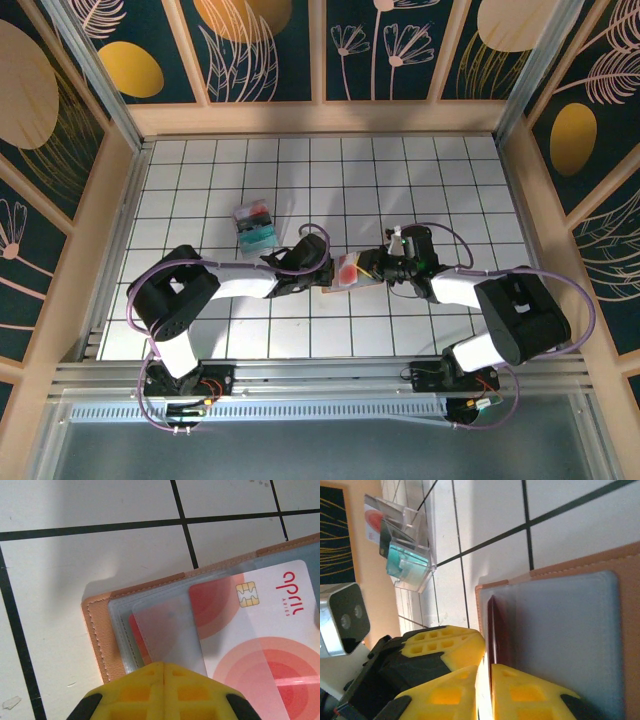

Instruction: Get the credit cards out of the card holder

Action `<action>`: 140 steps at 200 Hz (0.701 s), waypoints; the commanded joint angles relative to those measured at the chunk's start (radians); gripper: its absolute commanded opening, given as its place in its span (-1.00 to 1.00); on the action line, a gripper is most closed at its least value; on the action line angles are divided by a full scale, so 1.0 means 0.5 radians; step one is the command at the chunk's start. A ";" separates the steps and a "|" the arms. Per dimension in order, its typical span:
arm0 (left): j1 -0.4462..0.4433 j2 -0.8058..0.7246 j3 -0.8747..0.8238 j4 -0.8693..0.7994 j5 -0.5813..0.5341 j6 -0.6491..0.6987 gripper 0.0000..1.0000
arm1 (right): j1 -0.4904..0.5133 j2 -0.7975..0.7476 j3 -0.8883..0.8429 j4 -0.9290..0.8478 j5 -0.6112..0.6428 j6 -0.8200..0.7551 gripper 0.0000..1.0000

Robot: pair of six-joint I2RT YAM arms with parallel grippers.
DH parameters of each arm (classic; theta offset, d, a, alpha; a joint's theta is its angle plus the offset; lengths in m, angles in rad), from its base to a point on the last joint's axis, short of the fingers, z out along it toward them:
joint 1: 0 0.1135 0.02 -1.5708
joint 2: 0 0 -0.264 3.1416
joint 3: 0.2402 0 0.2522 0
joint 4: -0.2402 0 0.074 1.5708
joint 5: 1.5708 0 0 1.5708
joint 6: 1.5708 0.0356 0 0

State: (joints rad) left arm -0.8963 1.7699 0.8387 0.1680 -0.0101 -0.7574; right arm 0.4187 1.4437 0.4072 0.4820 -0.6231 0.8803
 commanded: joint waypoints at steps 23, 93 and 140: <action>-0.033 0.065 0.022 -0.118 0.042 -0.013 -0.89 | 0.048 0.071 -0.022 0.195 -0.037 0.031 -0.66; -0.033 0.053 0.013 -0.125 0.022 -0.027 -0.90 | 0.076 0.107 0.071 -0.007 0.072 -0.069 -1.00; -0.032 0.011 0.007 -0.152 -0.058 -0.025 -0.83 | 0.074 -0.044 0.184 -0.485 0.373 -0.250 -1.00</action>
State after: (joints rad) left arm -0.9001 1.7725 0.8436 0.1631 -0.0208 -0.7612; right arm 0.4496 1.4773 0.4500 0.3840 -0.5533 0.8288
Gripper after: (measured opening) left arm 0.080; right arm 0.051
